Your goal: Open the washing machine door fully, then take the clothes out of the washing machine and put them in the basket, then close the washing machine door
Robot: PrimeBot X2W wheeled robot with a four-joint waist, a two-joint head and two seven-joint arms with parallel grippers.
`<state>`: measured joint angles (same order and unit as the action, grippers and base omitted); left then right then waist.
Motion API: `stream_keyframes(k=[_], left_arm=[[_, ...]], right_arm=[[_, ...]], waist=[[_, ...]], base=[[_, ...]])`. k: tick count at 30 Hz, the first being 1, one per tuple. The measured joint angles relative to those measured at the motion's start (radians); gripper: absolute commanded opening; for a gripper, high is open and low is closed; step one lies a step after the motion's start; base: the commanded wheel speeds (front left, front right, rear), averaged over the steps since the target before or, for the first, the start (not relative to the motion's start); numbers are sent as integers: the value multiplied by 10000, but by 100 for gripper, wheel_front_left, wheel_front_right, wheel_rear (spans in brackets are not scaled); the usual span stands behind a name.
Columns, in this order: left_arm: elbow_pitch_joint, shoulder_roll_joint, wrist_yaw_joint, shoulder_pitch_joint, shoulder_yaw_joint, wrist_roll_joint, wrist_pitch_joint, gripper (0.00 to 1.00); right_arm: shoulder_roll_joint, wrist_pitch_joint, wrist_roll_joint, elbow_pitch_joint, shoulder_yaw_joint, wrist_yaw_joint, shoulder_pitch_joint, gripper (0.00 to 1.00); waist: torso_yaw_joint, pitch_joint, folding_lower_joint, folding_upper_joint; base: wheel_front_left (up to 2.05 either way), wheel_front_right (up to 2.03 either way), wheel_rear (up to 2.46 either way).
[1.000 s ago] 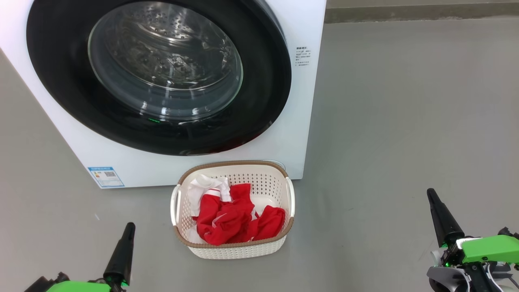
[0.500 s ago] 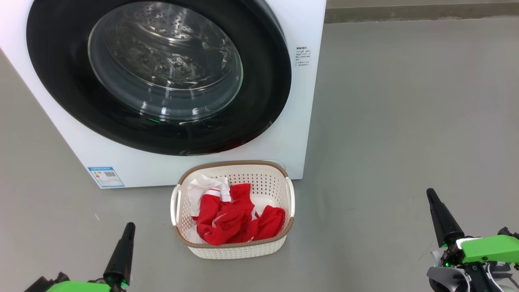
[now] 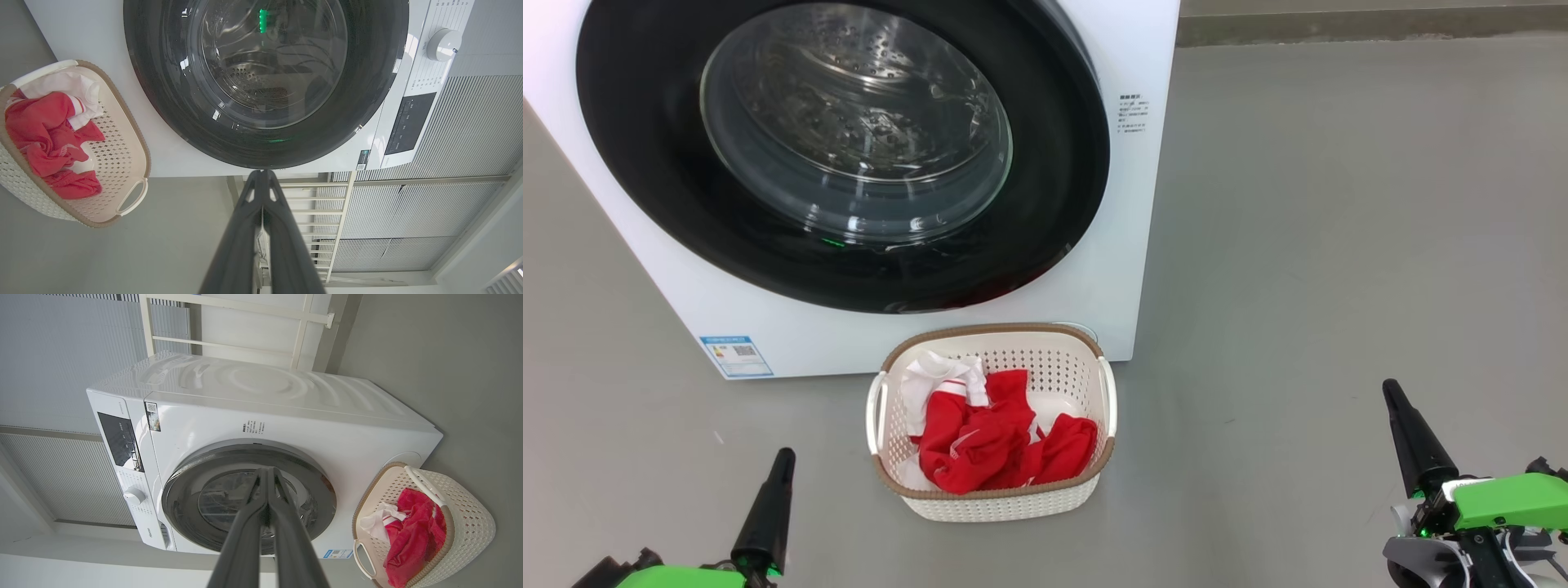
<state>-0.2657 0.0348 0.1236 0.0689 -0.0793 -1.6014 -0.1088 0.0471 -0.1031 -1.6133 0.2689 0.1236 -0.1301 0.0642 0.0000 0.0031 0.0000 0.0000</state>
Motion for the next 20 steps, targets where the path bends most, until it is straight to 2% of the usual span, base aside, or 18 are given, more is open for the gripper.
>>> stream_keyframes(k=[20], left_arm=[[0, 0, 0, 0, 0, 0, 0, 0]], right_arm=[[-8, -27, 2, 0, 19, 0, 1, 0]], waist=[[0, 0, 0, 0]], base=[[0, 0, 0]])
